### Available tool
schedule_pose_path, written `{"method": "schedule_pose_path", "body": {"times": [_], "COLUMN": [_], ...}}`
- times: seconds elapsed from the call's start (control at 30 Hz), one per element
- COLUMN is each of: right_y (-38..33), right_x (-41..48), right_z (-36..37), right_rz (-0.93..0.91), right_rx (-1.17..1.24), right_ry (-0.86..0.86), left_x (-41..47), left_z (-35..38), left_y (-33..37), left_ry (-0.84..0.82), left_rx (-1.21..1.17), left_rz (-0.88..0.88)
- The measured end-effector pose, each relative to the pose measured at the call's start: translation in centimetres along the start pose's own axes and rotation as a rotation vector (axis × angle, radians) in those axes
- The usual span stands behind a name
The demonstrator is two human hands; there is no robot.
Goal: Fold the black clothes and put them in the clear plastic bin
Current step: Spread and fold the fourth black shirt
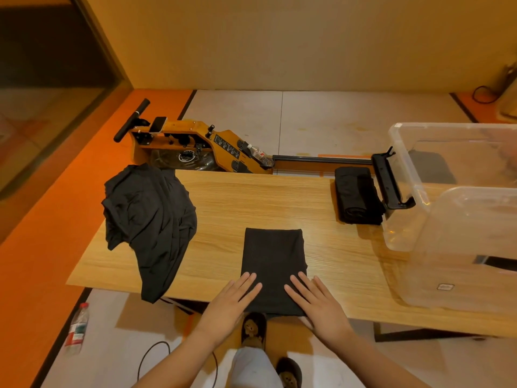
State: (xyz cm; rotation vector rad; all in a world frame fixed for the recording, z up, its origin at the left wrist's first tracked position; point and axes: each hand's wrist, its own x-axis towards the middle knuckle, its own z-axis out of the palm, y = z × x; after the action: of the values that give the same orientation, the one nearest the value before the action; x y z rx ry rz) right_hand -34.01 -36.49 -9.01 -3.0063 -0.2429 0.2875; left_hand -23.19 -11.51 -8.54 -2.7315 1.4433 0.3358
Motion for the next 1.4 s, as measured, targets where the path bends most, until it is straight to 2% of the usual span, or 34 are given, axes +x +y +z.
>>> {"method": "schedule_pose_path", "body": {"times": [0.17, 0.23, 0.4, 0.5, 0.63, 0.7, 0.83, 0.93, 1.03, 1.17, 1.27, 1.33, 1.4], "right_y": [-0.1, 0.3, 1.2, 2.4, 3.4, 3.8, 4.7, 5.3, 5.2, 4.9, 5.0, 4.8, 4.1], "right_x": [-0.3, 0.0, 2.1, 3.9, 6.1, 7.4, 10.9, 13.2, 14.5, 14.9, 15.1, 15.1, 14.6], "right_z": [-1.4, -2.5, -5.9, -6.6, -7.7, -8.2, -8.6, -8.0, -6.9, -5.4, -5.6, -6.2, -7.1], "right_rz": [0.023, 0.071, 0.119, 0.229, 0.323, 0.379, 0.557, 0.667, 0.726, 0.763, 0.756, 0.776, 0.734], "right_rx": [0.078, 0.167, 0.364, 0.478, 0.668, 0.741, 0.78, 0.717, 0.651, 0.527, 0.52, 0.565, 0.489], "right_ry": [0.03, 0.105, 0.042, -0.004, 0.069, 0.109, 0.189, 0.166, 0.17, 0.229, 0.226, 0.312, 0.484], "left_x": [-0.3, 0.0, 1.6, 3.4, 6.3, 7.9, 11.0, 13.1, 14.4, 14.8, 14.5, 14.0, 13.2], "left_z": [-2.5, -3.2, -5.1, -6.6, -8.0, -8.8, -9.6, -8.5, -7.2, -6.1, -5.7, -5.9, -5.9], "left_y": [0.4, -0.2, -1.7, -2.7, -4.2, -4.8, -5.7, -6.4, -6.9, -6.9, -6.6, -6.3, -5.7], "left_ry": [0.011, -0.008, -0.078, -0.086, 0.005, 0.05, 0.086, 0.017, -0.005, 0.054, 0.095, 0.119, 0.195], "left_rx": [-0.252, -0.313, -0.468, -0.79, -1.162, -1.277, -1.244, -1.171, -1.067, -0.999, -0.965, -0.892, -0.711], "left_rz": [-0.009, 0.009, -0.062, -0.204, -0.319, -0.363, -0.488, -0.555, -0.615, -0.652, -0.691, -0.739, -0.768]}}
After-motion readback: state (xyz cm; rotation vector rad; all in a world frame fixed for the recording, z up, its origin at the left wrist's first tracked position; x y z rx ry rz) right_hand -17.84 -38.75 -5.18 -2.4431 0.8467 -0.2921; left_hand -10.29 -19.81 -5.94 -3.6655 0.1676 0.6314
